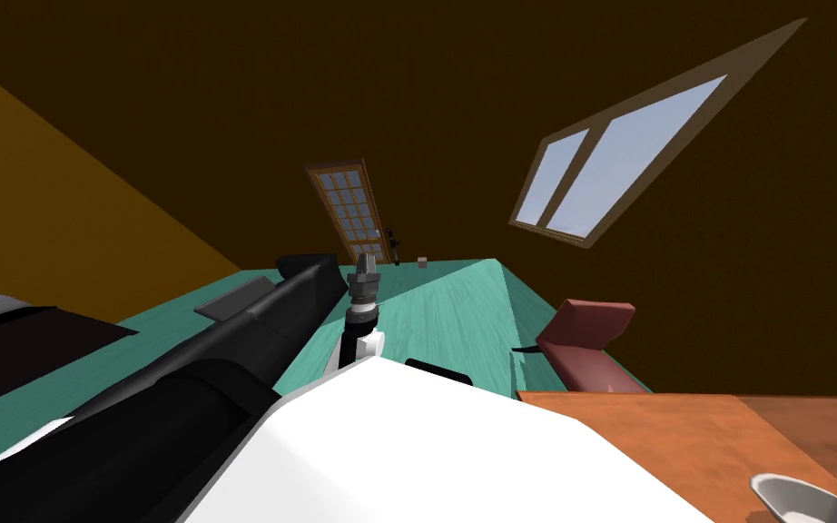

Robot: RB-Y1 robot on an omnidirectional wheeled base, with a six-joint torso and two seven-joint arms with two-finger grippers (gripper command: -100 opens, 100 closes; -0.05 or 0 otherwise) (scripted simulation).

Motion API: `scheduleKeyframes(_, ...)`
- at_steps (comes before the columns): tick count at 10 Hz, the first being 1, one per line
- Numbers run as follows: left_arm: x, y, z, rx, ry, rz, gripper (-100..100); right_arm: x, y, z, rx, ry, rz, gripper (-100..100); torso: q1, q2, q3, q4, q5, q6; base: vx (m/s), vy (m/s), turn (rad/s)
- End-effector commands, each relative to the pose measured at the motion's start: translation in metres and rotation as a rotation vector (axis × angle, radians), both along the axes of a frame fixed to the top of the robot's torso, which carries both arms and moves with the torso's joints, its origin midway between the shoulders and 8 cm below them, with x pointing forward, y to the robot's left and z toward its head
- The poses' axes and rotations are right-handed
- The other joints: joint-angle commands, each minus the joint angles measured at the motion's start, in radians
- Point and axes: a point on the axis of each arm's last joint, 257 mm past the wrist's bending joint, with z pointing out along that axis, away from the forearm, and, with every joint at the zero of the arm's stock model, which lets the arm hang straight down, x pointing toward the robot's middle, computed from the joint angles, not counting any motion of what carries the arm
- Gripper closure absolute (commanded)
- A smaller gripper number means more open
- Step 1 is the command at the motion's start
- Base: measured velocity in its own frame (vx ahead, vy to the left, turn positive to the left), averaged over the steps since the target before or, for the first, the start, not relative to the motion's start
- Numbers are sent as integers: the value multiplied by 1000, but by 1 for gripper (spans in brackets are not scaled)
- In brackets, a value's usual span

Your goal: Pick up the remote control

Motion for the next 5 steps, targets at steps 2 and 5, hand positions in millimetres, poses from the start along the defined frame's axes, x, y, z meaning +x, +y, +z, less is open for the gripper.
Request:
scheduleKeyframes(2,0,0,0,0,0,0,0,11,5,-3,-10,3,10,-100,1,0,0,0,0,0,-16,-26,-47)
scheduleKeyframes(5,0,0,0,0,0,0,0,9,12,-6,0,27,15,-100,1,0,0,0,0,0,-10,-20,-13)
